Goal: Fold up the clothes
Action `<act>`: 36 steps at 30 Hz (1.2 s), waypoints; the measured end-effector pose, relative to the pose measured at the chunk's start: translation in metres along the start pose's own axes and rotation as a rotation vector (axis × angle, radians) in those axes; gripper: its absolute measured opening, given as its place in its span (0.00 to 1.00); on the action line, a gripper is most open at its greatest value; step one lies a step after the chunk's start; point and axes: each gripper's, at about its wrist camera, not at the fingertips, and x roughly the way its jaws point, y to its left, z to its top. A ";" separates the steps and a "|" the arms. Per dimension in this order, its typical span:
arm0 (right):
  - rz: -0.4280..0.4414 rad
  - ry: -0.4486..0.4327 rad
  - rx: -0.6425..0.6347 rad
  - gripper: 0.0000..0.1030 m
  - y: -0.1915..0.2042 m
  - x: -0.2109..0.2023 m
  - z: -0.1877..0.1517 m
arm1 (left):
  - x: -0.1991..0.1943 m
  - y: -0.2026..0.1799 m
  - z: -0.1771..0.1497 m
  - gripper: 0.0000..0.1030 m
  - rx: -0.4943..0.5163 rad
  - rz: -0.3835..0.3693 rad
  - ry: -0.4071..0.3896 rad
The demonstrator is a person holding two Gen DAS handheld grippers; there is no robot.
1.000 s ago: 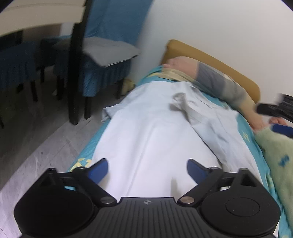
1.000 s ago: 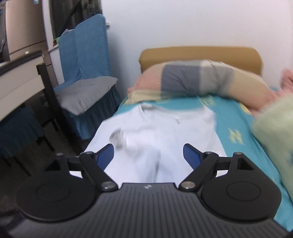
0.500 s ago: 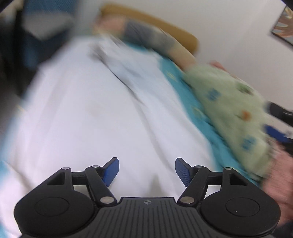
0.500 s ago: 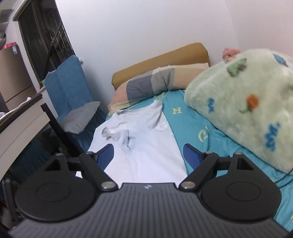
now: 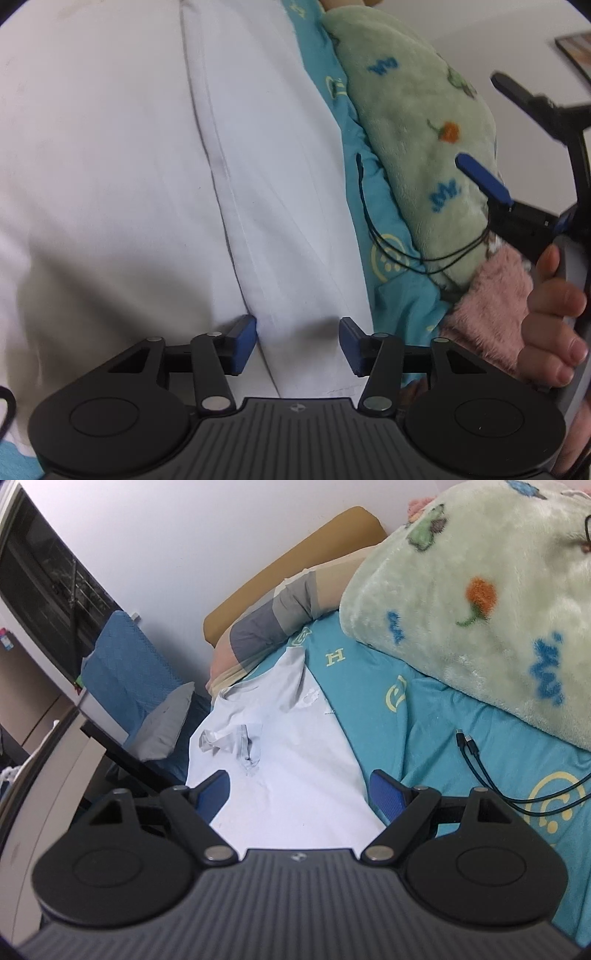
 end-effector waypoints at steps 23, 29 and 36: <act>-0.064 -0.016 -0.092 0.82 0.002 0.014 0.008 | -0.092 -0.012 0.006 0.04 -0.019 0.028 -0.050; -0.061 -0.003 -0.124 0.82 0.008 0.024 0.007 | -0.097 0.013 0.004 0.04 -0.021 0.220 -0.046; -0.034 -0.044 -0.210 0.82 0.025 0.016 0.003 | -0.095 -0.003 0.008 0.44 0.134 0.357 -0.111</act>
